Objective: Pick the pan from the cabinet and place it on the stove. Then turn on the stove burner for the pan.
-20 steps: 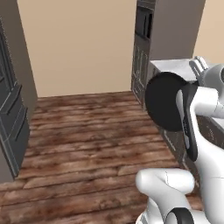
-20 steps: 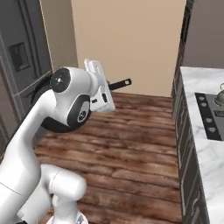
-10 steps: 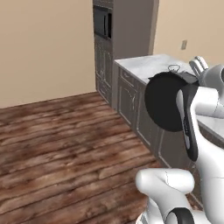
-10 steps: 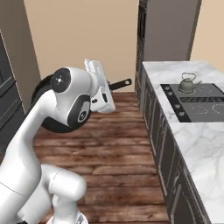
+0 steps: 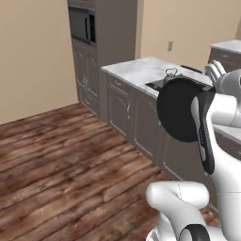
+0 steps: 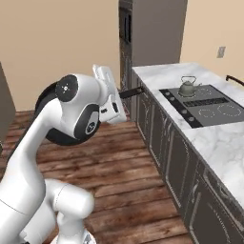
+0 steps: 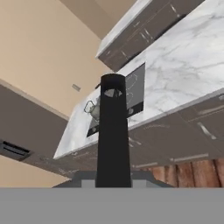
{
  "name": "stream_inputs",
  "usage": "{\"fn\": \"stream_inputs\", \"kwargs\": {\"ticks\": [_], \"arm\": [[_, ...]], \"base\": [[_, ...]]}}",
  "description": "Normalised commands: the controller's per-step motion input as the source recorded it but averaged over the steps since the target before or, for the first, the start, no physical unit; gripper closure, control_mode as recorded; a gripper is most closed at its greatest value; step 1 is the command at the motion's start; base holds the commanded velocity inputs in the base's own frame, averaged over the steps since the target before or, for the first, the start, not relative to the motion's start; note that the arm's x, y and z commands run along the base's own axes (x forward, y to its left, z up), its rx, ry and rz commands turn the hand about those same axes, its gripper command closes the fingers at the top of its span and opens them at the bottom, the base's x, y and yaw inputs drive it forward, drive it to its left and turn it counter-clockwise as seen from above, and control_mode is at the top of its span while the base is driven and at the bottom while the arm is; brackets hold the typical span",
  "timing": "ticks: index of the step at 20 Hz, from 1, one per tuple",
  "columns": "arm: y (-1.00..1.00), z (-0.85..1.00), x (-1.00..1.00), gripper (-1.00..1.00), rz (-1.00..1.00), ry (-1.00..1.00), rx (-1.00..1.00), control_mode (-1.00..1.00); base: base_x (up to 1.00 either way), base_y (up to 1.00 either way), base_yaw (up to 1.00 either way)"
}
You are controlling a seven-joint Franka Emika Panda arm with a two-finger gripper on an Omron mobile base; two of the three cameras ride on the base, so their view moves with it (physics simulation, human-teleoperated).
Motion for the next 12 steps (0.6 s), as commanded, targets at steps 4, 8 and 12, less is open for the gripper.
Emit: {"fn": "stream_inputs", "kwargs": {"ticks": [4,8,12], "arm": [[0.0,0.0,0.0,1.0,0.0,0.0,0.0,1.0],[0.0,0.0,0.0,1.0,0.0,0.0,0.0,1.0],[0.0,0.0,0.0,1.0,0.0,0.0,0.0,1.0]], "base": [[0.44,0.83,-0.35],[0.46,0.76,-0.35],[0.49,0.68,-0.36]]}}
